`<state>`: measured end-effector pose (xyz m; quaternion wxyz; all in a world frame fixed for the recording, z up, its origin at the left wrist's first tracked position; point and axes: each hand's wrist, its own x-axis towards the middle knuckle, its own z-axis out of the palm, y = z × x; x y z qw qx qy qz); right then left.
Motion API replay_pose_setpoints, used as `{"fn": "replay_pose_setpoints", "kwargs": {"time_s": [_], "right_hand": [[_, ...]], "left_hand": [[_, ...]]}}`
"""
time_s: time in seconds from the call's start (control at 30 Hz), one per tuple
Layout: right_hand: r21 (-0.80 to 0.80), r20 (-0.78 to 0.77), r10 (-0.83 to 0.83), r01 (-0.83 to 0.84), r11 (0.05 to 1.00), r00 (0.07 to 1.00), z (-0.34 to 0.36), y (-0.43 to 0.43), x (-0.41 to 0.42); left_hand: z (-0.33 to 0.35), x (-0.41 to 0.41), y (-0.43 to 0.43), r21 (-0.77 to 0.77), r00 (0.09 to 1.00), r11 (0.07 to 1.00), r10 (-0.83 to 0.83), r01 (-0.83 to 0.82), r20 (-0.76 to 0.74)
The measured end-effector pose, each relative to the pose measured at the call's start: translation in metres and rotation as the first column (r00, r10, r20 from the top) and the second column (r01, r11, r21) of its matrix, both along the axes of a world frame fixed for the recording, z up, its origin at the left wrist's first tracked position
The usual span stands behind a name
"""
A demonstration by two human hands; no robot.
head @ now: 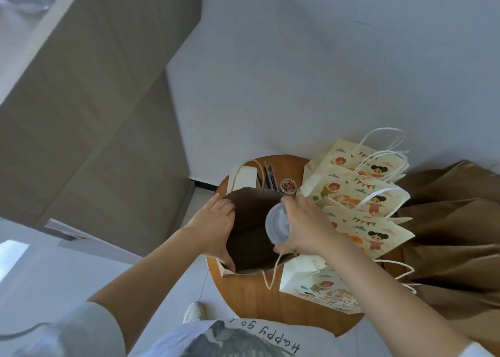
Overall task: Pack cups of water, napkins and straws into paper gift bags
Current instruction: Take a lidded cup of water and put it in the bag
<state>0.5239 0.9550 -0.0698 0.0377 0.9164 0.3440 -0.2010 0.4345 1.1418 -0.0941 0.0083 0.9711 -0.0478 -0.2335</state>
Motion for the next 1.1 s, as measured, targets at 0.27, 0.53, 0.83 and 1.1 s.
{"fn": "replay_pose_setpoints", "kwargs": {"time_s": [0.27,0.53,0.83,1.1], "right_hand": [[-0.316,-0.112,0.342,-0.36,0.878,0.933,-0.038,0.039,-0.003],[-0.413,-0.289,0.142,-0.257,0.874,0.947,-0.112,0.064,0.003],[-0.33,-0.25,0.087,-0.169,0.929,0.964,-0.139,0.057,-0.005],[0.044,-0.419,0.064,-0.05,0.998,0.906,-0.056,0.05,-0.001]], "left_hand": [[-0.001,0.009,-0.009,-0.009,0.999,0.999,-0.047,0.047,0.019],[-0.005,0.009,-0.012,-0.008,1.0,1.0,-0.007,0.007,0.014],[-0.011,0.012,-0.016,-0.001,0.999,0.999,0.054,-0.054,-0.009],[-0.004,0.011,-0.005,-0.397,0.933,0.861,0.359,-0.316,0.036]]}}
